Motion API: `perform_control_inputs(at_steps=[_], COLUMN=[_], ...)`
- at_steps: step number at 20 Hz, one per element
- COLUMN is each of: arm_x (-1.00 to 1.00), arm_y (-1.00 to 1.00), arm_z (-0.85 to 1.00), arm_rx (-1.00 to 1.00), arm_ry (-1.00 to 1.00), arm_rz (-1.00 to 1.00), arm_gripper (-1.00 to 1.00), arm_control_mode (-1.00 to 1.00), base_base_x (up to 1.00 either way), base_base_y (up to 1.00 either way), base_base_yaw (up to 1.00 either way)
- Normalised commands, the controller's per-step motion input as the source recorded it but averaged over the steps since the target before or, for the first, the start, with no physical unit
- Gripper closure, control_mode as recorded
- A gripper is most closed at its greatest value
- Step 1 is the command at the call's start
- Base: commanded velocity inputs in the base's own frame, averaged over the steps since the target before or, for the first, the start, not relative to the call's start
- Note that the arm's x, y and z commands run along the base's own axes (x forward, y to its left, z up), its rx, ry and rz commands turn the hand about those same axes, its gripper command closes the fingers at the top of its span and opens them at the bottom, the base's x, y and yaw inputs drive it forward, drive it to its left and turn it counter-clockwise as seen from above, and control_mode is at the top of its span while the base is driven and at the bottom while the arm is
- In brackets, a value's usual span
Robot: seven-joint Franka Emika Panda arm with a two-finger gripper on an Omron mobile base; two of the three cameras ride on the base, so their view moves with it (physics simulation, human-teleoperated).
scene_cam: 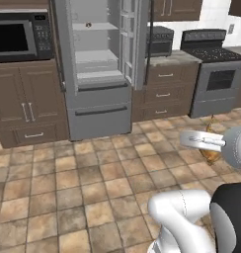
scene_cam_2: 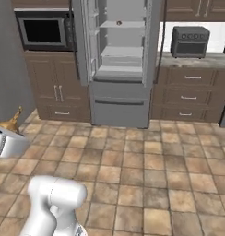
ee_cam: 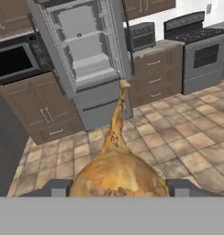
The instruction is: Gather the onion and mushroom from the fridge and place them on a tray on the dining counter. Then gather the chicken drumstick and fish from the fridge and place them on the other tray.
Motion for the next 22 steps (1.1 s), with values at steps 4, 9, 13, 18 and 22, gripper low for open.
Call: perform_control_inputs(at_steps=[4,9,13,18,22], arm_x=[0.0,0.0,0.0,0.0,0.0], arm_y=[0.0,0.0,0.0,0.0,0.0], arm_z=[0.0,0.0,0.0,0.0,0.0], arm_rx=[0.0,0.0,0.0,0.0,0.0], arm_ry=[0.0,0.0,0.0,0.0,0.0], arm_rz=[0.0,0.0,0.0,0.0,0.0], arm_gripper=[1.0,1.0,1.0,1.0,1.0], arm_control_mode=[1.0,1.0,1.0,1.0,1.0], base_base_x=[-1.0,-1.0,-1.0,-1.0,-0.91], base_base_y=[0.01,0.0,0.0,-0.1,-0.55], base_base_yaw=[-0.28,-0.34,-0.38,-0.36,-0.26])
